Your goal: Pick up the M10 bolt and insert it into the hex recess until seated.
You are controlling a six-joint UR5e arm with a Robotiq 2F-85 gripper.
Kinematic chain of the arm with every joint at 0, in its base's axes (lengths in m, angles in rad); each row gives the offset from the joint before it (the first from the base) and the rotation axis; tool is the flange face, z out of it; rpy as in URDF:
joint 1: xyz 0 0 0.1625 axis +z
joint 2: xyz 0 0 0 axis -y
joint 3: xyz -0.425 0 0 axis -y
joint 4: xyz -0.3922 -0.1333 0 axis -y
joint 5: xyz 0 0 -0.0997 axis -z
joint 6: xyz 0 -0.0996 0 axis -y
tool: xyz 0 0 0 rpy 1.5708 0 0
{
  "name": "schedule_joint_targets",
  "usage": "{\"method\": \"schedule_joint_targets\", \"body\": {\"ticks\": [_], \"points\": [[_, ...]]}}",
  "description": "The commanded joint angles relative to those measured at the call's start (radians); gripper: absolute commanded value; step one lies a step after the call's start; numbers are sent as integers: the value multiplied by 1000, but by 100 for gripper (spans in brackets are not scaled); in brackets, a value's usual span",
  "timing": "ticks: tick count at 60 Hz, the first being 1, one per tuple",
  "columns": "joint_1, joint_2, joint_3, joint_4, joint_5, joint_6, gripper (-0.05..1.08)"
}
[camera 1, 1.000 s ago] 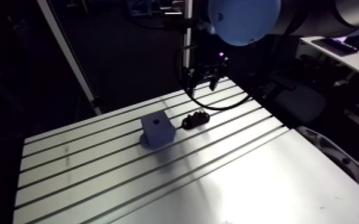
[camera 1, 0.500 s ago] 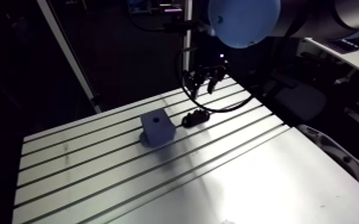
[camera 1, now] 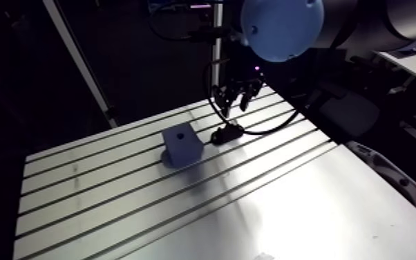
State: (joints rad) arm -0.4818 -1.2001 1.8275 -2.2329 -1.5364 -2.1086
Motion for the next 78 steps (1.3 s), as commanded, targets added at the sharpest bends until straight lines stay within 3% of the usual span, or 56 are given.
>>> {"method": "schedule_joint_targets", "body": {"ticks": [1,78], "points": [[0,4,6,-3,0,-1,41],[-3,20,49,-78,-5,55,46]]}}
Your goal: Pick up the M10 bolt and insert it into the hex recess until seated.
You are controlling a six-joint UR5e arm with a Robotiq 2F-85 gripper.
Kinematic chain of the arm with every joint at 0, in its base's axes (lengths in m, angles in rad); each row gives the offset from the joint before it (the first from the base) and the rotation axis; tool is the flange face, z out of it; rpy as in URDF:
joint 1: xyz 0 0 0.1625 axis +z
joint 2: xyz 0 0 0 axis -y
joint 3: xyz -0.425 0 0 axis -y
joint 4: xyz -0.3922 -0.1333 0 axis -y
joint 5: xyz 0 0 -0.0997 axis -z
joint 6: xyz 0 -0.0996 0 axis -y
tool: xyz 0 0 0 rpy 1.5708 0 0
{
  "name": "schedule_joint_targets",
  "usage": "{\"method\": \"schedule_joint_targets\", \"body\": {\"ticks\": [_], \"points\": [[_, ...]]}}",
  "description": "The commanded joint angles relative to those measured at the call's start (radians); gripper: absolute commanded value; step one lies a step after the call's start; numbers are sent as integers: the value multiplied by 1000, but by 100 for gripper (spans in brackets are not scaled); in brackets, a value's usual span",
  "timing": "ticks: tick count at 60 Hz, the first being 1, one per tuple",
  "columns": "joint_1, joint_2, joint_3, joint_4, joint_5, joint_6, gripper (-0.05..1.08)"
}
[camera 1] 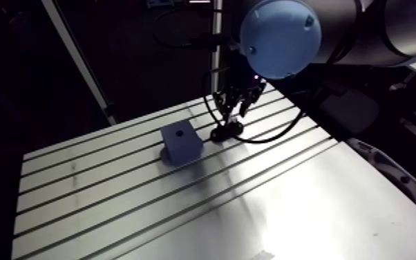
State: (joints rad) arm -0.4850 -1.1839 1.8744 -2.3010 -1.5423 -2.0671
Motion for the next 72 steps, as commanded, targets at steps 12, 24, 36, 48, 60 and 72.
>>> {"method": "schedule_joint_targets", "body": {"ticks": [12,24,36,48,60,72], "points": [[0,16,-1,-10,1,12,46],[0,22,-2,-13,1,14,47],[0,20,-2,-14,-7,14,48],[2,18,-2,-15,-14,14,50],[2,16,-2,-15,-14,14,53],[3,14,-2,-15,-14,14,55]]}}
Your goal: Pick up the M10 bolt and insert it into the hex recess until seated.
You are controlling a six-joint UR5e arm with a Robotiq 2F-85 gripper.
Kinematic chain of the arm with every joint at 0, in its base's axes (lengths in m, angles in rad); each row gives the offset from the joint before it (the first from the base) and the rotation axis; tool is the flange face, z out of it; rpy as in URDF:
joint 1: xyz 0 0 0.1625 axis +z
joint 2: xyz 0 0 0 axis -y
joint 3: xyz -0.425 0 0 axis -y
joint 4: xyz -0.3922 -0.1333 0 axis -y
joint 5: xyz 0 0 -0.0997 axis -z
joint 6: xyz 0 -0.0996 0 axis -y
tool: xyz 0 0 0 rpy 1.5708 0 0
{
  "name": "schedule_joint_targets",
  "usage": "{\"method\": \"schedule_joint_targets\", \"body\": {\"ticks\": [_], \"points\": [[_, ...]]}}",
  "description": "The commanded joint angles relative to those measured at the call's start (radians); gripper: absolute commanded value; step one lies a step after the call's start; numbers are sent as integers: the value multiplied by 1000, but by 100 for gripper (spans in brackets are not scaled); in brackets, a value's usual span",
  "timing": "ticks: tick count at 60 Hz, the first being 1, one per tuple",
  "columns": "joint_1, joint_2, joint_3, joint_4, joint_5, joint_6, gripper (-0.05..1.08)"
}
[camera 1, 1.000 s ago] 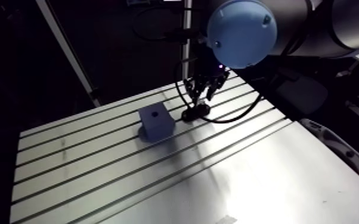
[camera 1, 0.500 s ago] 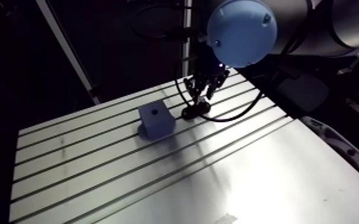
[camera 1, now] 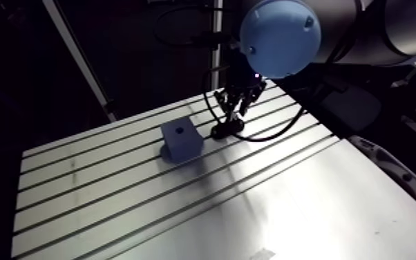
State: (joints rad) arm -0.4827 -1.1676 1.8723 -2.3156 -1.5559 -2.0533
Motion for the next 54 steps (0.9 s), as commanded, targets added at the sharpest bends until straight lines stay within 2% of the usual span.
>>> {"method": "schedule_joint_targets", "body": {"ticks": [1,54], "points": [[1,-2,0,0,0,0,55],[4,3,3,1,1,0,60]]}}
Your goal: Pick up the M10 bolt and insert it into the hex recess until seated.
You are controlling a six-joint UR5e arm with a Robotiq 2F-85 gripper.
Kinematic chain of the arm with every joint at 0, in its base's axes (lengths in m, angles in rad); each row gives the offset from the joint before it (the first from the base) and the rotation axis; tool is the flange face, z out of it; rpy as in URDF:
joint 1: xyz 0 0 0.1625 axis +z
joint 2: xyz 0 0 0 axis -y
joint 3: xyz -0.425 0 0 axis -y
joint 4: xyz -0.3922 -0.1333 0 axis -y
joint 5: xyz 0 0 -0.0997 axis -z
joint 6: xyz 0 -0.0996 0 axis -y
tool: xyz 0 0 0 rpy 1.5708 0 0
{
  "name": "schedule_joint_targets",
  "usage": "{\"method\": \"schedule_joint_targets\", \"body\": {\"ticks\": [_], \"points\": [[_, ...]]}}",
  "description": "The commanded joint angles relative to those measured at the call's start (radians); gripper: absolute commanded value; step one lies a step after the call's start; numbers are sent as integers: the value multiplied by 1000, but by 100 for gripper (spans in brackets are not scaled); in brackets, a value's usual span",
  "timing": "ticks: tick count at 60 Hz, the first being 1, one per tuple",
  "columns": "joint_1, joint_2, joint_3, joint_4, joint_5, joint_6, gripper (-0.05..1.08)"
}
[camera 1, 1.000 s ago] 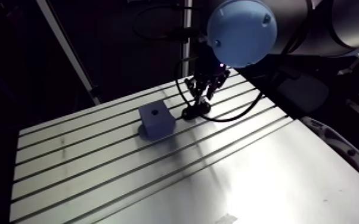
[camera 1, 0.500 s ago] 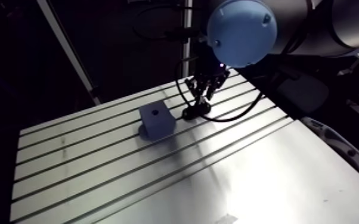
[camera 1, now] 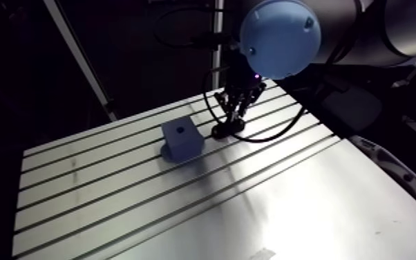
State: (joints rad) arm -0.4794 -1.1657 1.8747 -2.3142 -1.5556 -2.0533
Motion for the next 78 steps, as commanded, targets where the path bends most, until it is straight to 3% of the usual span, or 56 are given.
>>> {"method": "schedule_joint_targets", "body": {"ticks": [1,78], "points": [[1,1,1,0,1,0,60],[1,-2,2,0,0,0,65]]}}
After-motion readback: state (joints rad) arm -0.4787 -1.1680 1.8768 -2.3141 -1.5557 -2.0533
